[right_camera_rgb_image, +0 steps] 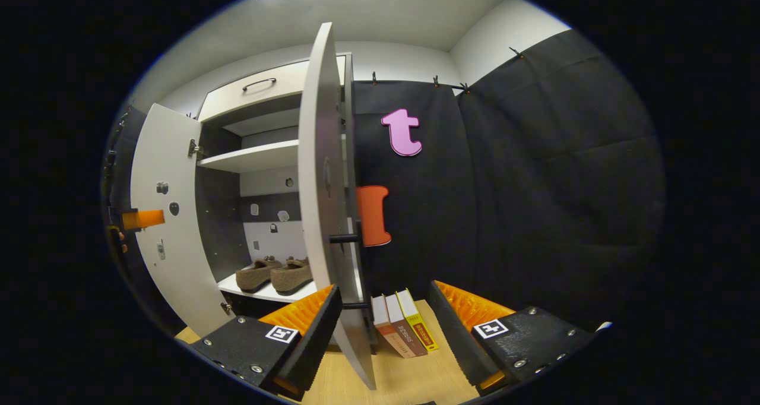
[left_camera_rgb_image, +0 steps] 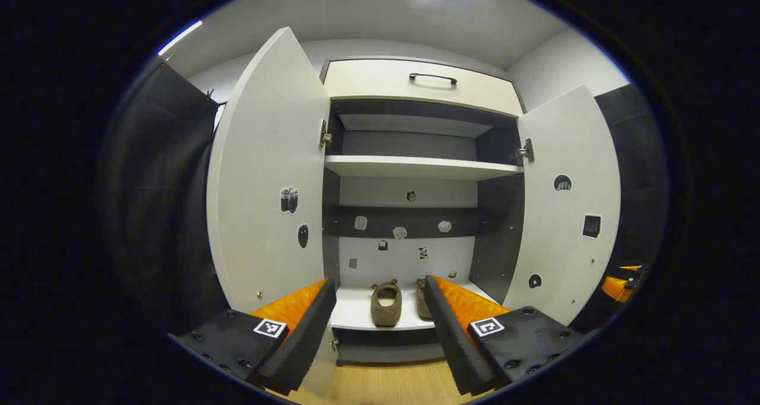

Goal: Grab one shoe with the right hand and put it into the shoe cabinet, grab the other shoe with the left hand and put it into the shoe cabinet; then close the right door with the right hand and the left door with the left hand.

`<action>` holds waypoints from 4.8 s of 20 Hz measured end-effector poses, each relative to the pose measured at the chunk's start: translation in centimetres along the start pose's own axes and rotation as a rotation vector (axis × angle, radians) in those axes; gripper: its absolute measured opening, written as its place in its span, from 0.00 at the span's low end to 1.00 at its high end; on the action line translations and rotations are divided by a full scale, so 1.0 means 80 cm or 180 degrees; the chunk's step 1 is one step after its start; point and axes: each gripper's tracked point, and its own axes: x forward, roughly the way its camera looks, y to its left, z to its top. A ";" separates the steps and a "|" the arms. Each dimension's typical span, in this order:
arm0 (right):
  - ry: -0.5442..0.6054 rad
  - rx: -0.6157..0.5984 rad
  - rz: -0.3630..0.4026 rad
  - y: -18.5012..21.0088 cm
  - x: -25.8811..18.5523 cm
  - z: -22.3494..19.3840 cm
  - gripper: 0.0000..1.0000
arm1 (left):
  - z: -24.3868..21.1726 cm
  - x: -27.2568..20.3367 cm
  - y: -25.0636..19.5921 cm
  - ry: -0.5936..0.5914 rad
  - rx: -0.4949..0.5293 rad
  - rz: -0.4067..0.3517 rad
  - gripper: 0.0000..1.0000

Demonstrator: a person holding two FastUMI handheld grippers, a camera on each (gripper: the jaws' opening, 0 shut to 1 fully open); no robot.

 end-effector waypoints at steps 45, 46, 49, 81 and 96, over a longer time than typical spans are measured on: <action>0.0208 -0.0224 0.0392 0.150 0.113 -0.141 0.87 | -0.038 -0.128 0.197 0.0005 -0.0137 0.0763 0.94; 0.0205 -0.0232 0.0404 0.155 0.116 -0.141 0.87 | -0.041 -0.129 0.202 0.0010 -0.0139 0.0768 0.94; 0.0188 -0.0261 0.0463 0.177 0.129 -0.143 0.87 | -0.045 -0.130 0.211 0.0027 -0.0147 0.0779 0.94; 0.0319 -0.0361 -0.0031 0.241 0.191 -0.157 0.90 | -0.244 -0.034 0.257 0.0670 -0.0244 0.0339 0.97; 0.0071 -0.0291 0.0125 0.228 0.092 -0.106 0.92 | -0.251 -0.017 0.197 0.0660 -0.0356 -0.0115 0.92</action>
